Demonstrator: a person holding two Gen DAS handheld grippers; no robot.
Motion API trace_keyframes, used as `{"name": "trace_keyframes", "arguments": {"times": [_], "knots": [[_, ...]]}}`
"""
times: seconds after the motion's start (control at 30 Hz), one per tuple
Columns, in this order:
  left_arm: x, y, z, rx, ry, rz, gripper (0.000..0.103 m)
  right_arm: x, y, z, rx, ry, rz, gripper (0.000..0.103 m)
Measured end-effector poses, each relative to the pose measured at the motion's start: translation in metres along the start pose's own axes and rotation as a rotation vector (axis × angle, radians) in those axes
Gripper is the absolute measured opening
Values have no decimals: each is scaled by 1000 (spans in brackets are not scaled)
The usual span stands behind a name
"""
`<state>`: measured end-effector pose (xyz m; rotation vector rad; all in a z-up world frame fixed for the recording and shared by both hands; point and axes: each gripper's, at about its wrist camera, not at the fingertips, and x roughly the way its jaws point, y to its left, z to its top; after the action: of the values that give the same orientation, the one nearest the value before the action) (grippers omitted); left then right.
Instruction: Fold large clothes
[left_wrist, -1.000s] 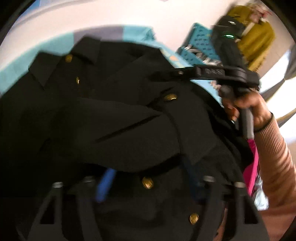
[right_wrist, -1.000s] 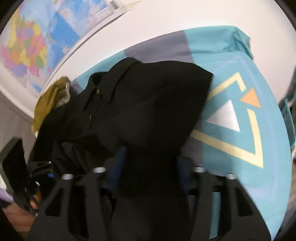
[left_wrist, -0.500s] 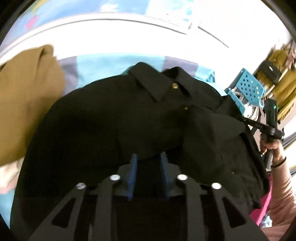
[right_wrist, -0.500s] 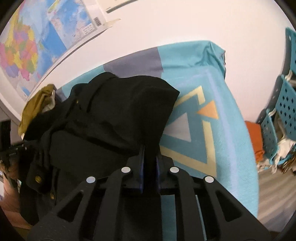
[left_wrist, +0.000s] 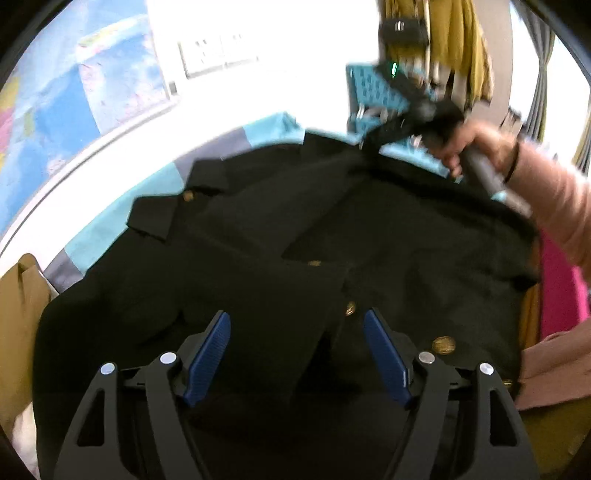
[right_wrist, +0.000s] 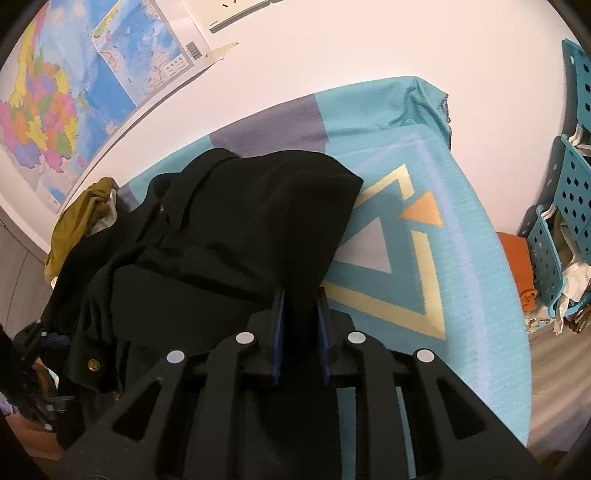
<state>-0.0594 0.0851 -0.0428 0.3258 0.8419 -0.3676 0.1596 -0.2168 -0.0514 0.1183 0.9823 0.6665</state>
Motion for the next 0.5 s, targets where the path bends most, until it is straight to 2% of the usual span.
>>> {"name": "trace_keyframes", "arguments": {"times": [0.03, 0.07, 0.1, 0.13, 0.17, 0.2, 0.33, 0.43, 0.5], "knots": [[7, 2, 0, 2, 24, 23, 64, 0, 0, 0, 0, -3, -2, 17], [11, 6, 1, -6, 35, 36, 44, 0, 0, 0, 2, -4, 1, 17], [12, 12, 1, -30, 39, 45, 35, 0, -1, 0, 1, -4, 4, 16], [9, 29, 2, -104, 27, 17, 22, -1, -1, 1, 4, -14, 1, 10], [6, 43, 5, -167, 2, -23, 5, -2, -4, 2, 7, -18, 5, 10], [-2, 63, 5, -258, -38, -40, 3, -3, -5, 2, 13, -23, 12, 9], [-29, 140, -7, -563, -153, -20, 3, -7, -15, 5, 52, -53, 23, 8], [-31, 193, -30, -749, -148, 0, 3, -6, -23, 6, 86, -63, 23, 8], [-26, 213, -48, -825, -96, 22, 3, -3, -26, 5, 99, -57, 28, 8]]}}
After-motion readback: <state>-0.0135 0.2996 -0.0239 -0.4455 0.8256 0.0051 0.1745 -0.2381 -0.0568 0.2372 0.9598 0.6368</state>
